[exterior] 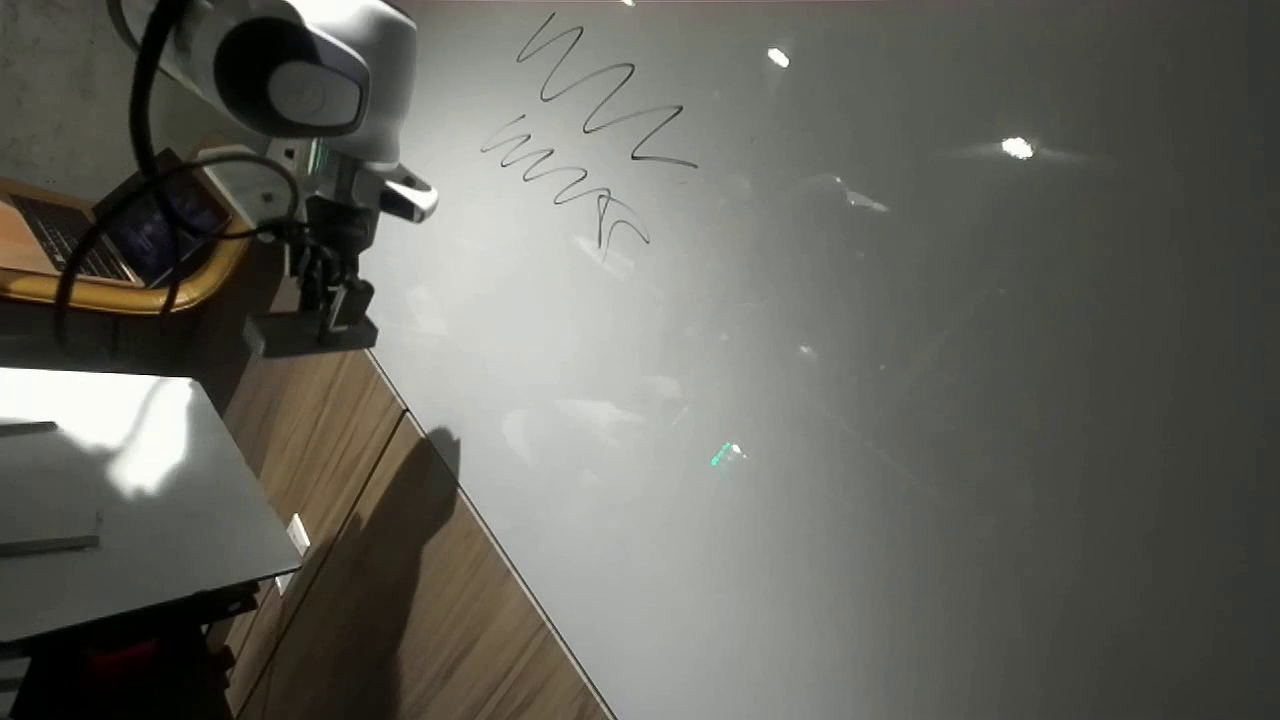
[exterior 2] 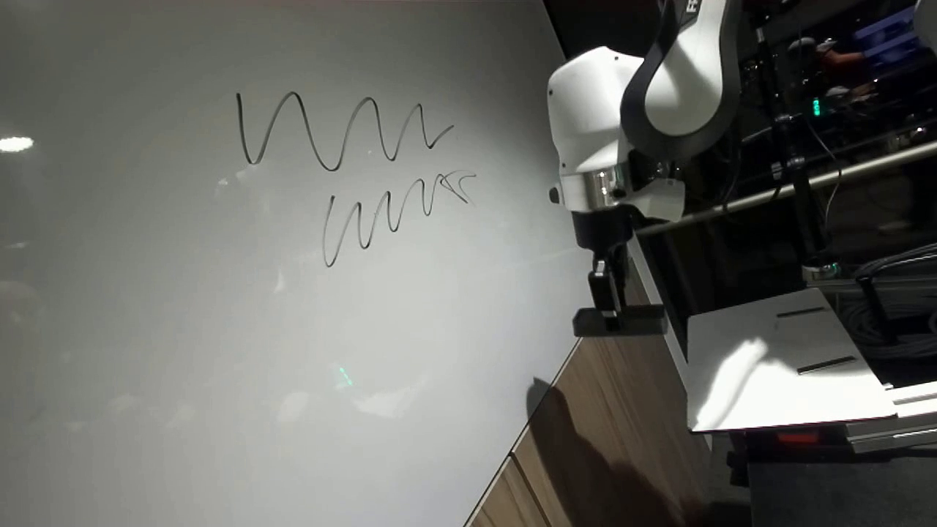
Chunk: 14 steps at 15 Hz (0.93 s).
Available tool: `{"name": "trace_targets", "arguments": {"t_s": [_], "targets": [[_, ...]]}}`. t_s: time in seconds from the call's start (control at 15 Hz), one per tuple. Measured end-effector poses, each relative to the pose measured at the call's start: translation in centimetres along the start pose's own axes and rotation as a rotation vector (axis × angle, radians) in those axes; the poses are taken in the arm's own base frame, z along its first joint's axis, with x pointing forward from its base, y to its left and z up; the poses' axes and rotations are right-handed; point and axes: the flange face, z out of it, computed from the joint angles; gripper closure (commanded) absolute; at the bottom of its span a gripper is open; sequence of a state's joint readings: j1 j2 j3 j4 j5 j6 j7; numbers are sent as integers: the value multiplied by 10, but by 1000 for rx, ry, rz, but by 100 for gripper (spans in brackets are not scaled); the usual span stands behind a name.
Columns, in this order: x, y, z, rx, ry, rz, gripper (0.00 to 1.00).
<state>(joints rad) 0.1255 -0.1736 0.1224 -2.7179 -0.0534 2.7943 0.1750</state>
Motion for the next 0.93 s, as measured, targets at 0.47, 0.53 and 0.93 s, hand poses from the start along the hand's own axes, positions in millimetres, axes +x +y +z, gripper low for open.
{"name": "trace_targets", "arguments": {"t_s": [0.47,0.53,0.93], "targets": [[77,-69,-165,24,417,-63,71],[88,-79,-182,20,466,-68,71],[135,-125,-267,-15,701,-59,71]]}}
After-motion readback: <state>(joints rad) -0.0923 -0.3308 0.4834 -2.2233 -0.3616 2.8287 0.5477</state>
